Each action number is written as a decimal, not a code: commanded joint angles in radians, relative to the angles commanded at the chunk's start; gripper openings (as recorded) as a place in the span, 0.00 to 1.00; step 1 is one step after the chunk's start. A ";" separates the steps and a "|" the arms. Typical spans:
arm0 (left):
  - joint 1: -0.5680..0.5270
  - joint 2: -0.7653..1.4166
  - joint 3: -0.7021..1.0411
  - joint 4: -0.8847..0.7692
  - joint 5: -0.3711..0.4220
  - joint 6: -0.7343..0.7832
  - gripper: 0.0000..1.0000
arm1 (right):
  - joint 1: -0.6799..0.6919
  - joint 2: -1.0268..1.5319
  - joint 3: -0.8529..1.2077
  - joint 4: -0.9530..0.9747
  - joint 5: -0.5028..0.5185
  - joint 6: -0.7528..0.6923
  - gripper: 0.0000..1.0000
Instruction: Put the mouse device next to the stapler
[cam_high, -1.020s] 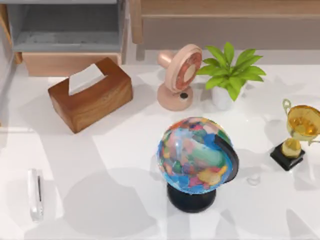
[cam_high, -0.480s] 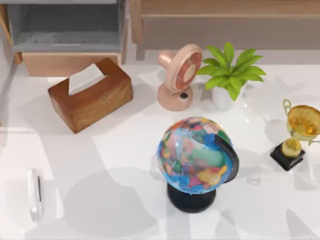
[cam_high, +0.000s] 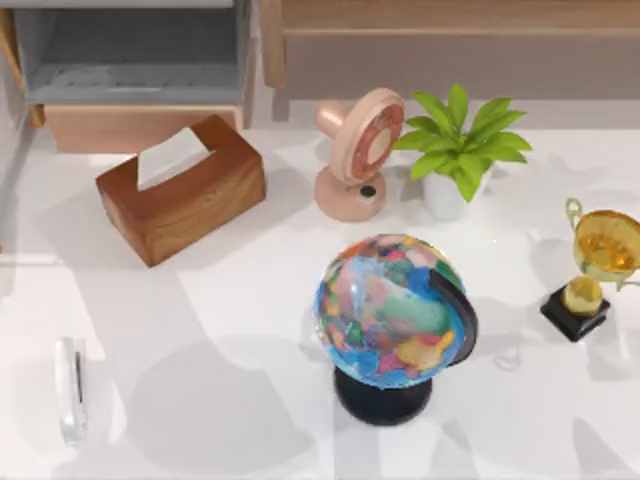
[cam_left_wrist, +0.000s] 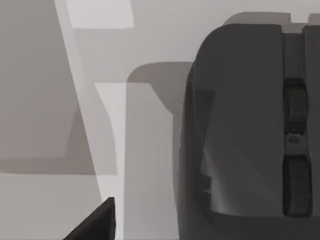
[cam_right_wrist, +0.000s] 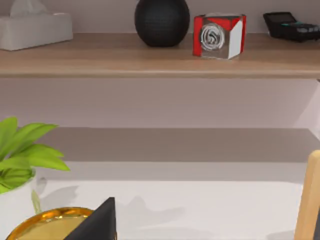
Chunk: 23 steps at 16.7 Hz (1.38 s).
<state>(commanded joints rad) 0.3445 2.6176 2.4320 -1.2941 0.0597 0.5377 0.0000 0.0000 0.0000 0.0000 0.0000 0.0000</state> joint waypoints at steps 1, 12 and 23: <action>-0.001 0.001 -0.006 0.008 0.000 -0.001 1.00 | 0.000 0.000 0.000 0.000 0.000 0.000 1.00; -0.011 0.024 -0.023 0.048 -0.002 -0.010 0.85 | 0.000 0.000 0.000 0.000 0.000 0.000 1.00; -0.011 0.024 -0.023 0.048 -0.002 -0.010 0.02 | 0.000 0.000 0.000 0.000 0.000 0.000 1.00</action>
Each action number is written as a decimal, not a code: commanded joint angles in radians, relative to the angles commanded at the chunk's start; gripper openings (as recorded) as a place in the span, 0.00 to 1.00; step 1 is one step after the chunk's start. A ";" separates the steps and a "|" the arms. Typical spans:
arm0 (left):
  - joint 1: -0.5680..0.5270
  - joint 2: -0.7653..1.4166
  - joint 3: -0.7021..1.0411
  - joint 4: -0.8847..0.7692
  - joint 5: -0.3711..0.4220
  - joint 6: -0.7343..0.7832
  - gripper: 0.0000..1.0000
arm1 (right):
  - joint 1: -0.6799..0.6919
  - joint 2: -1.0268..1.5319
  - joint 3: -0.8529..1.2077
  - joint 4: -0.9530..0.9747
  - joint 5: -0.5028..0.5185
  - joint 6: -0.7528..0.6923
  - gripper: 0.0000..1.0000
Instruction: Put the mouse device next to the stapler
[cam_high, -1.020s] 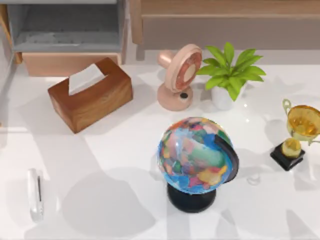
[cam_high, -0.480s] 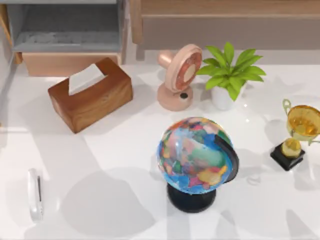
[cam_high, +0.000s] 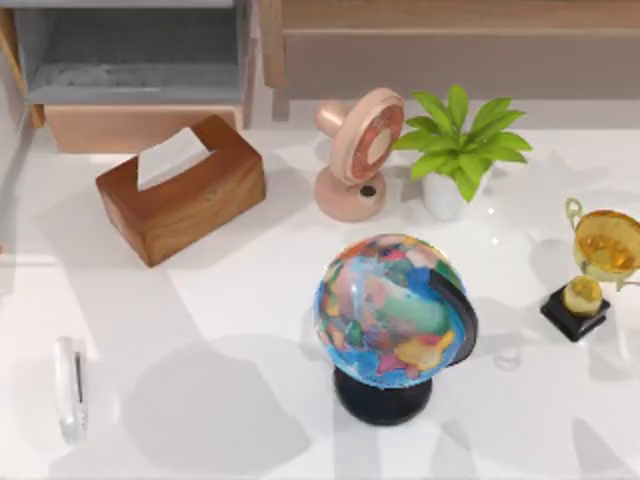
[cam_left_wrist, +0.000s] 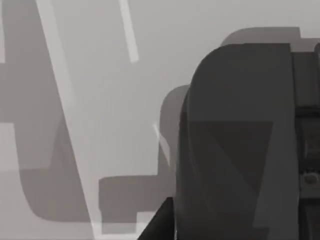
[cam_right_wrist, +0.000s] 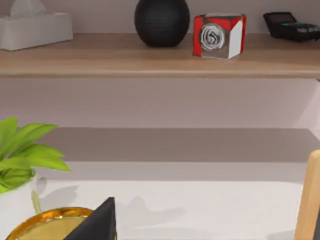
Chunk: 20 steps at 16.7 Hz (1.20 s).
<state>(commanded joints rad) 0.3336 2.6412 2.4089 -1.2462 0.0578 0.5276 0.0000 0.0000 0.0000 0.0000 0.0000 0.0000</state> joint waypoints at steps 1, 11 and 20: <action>0.000 0.000 0.000 0.000 0.000 0.000 0.00 | 0.000 0.000 0.000 0.000 0.000 0.000 1.00; 0.004 -0.013 -0.001 -0.001 0.001 -0.004 0.00 | 0.000 0.000 0.000 0.000 0.000 0.000 1.00; -0.018 -0.340 -0.230 0.081 -0.004 -0.238 0.00 | 0.000 0.000 0.000 0.000 0.000 0.000 1.00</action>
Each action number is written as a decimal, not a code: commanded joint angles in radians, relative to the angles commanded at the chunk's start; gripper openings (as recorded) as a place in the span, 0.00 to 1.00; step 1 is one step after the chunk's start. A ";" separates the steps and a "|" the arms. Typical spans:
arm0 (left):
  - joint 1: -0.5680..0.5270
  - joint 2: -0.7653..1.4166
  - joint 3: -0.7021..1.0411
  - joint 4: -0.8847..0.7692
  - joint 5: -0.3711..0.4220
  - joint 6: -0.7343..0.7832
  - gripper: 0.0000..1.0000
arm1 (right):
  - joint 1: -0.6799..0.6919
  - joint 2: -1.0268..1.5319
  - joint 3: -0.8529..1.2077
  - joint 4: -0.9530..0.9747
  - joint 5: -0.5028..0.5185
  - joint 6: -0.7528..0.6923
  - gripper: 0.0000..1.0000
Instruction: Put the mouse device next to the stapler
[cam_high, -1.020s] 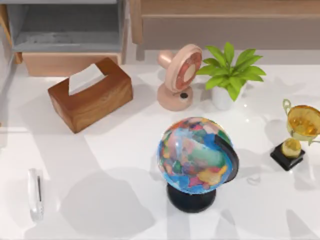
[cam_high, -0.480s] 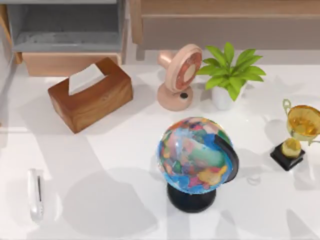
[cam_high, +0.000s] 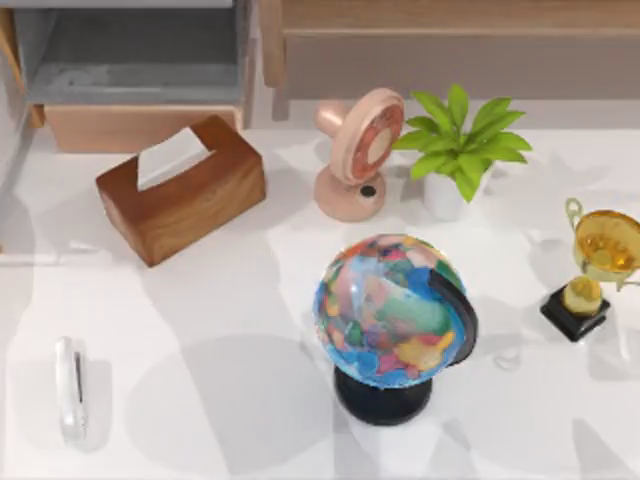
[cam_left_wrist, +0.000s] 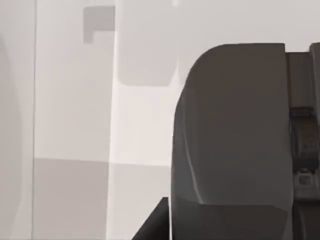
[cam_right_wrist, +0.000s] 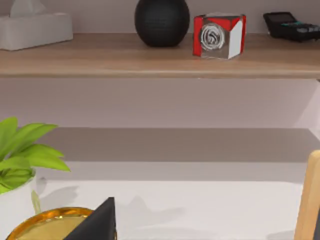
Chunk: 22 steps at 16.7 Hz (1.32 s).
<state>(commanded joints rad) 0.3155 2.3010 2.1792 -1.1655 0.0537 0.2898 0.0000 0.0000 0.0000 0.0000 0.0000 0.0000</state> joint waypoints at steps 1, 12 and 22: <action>-0.023 -0.054 -0.044 0.022 -0.008 -0.037 0.00 | 0.000 0.000 0.000 0.000 0.000 0.000 1.00; -0.545 -0.520 -0.774 0.285 -0.107 -0.515 0.00 | 0.000 0.000 0.000 0.000 0.000 0.000 1.00; -0.896 -0.692 -1.269 0.387 -0.108 -0.834 0.00 | 0.000 0.000 0.000 0.000 0.000 0.000 1.00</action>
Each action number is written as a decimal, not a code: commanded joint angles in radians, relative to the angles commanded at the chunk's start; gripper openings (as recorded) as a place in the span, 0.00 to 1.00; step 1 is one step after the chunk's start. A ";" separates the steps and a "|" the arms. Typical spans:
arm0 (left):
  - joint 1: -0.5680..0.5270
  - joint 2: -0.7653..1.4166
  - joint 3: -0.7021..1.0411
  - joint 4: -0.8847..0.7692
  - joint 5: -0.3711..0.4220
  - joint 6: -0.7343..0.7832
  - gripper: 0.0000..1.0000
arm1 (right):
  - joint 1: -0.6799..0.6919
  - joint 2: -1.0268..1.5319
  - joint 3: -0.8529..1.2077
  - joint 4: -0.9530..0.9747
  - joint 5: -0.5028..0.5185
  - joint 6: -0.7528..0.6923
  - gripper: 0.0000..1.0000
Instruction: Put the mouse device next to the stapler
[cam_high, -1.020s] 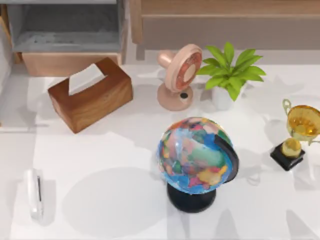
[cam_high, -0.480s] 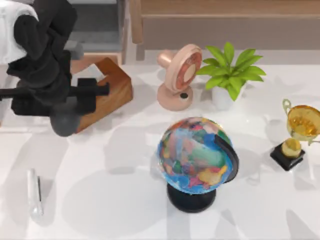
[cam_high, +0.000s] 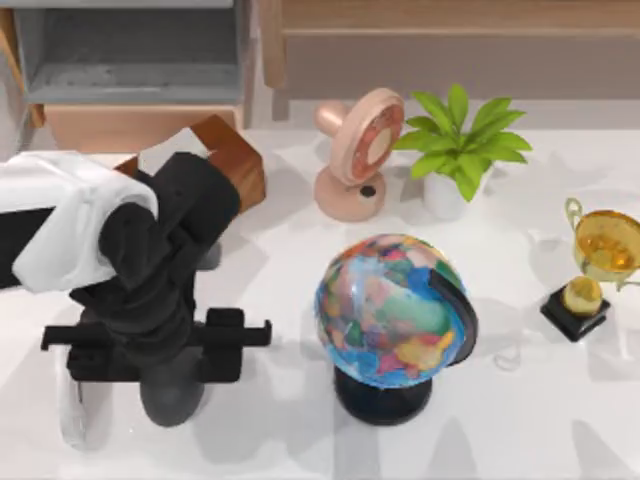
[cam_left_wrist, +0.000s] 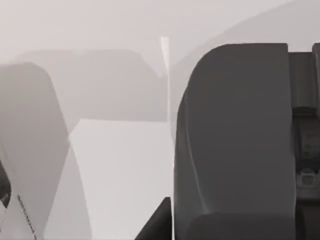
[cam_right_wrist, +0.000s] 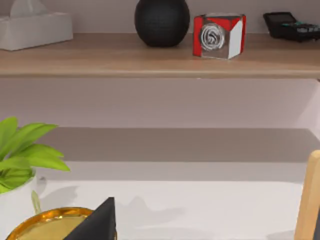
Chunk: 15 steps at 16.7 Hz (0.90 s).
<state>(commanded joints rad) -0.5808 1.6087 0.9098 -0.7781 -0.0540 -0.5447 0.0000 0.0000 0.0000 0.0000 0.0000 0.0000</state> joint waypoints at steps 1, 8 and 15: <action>-0.007 -0.003 -0.009 0.001 0.001 -0.006 0.00 | 0.000 0.000 0.000 0.000 0.000 0.000 1.00; -0.004 0.002 -0.009 0.001 0.001 -0.004 0.00 | 0.000 0.000 0.000 0.000 0.000 0.000 1.00; -0.005 -0.005 0.000 0.025 -0.001 -0.004 0.00 | 0.000 0.000 0.000 0.000 0.000 0.000 1.00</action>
<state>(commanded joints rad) -0.5860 1.6039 0.9102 -0.7535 -0.0554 -0.5491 0.0000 0.0000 0.0000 0.0000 0.0000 0.0000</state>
